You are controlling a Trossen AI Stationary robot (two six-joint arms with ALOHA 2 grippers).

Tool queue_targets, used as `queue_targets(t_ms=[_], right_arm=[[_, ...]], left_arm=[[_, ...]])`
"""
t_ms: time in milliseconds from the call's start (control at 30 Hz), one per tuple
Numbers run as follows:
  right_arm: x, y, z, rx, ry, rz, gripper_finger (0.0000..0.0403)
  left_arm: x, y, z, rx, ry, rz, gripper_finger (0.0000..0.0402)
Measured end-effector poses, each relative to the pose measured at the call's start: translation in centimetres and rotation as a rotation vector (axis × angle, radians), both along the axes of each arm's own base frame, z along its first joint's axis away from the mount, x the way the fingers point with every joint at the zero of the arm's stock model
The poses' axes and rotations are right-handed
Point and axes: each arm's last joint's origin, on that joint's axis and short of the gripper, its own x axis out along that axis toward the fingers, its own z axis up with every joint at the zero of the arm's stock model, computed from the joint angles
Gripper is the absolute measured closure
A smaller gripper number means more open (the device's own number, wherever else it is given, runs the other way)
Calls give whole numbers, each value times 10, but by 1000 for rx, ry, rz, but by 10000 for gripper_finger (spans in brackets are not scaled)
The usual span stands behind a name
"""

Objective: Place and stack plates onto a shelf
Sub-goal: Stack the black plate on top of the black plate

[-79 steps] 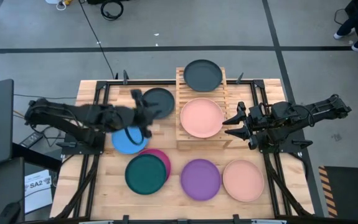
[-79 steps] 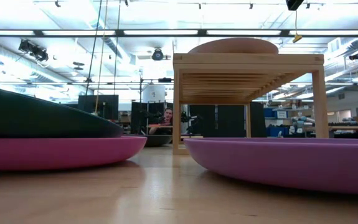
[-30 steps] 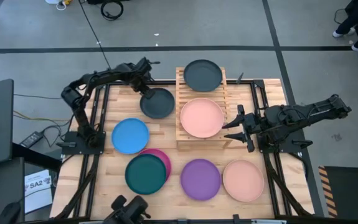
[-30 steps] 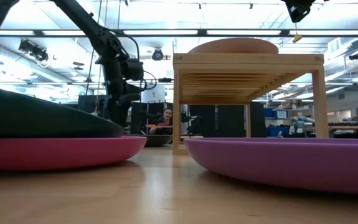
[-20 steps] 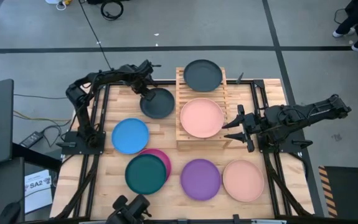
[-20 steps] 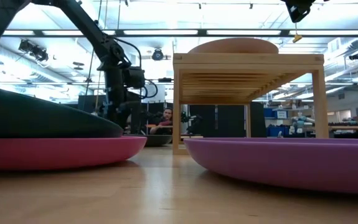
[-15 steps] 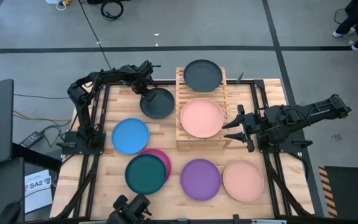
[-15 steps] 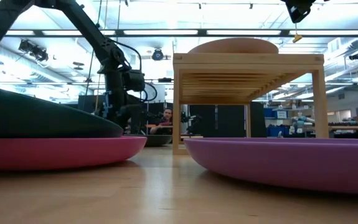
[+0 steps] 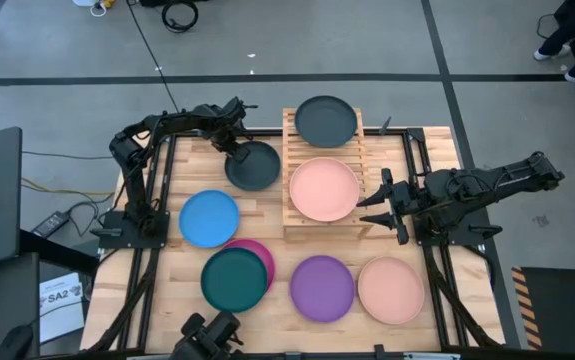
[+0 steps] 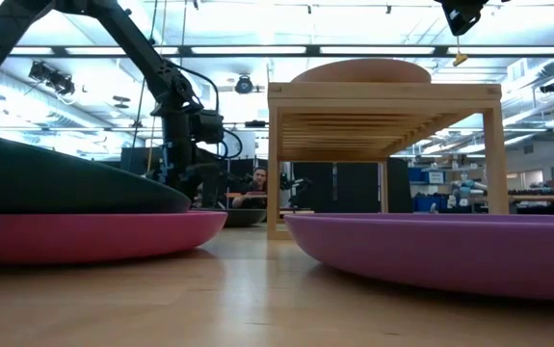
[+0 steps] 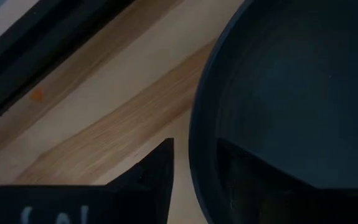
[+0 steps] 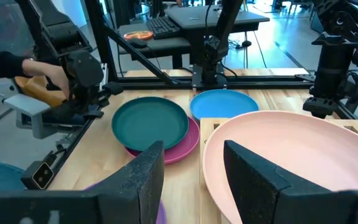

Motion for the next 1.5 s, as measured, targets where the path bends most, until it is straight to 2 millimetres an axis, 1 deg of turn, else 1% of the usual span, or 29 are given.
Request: queue_targets(t_ms=[333,500,600,1000,1167,1500], right_arm=[[0,0,0,0,0,0,231],[0,0,0,0,0,0,231],[0,0,0,0,0,1,231],[0,0,0,0,0,1,231],[0,0,0,0,1,1,231],[0,0,0,2,1,0,231]], left_arm=[[0,0,0,0,1,0,349],[0,0,0,-1,-5,-1,373],[0,0,0,-1,-7,-1,379],[0,0,3,-3,1,-1,382],[2,2,15,-10,23,-2,384],[9,10,59,-17,47,-19,387]])
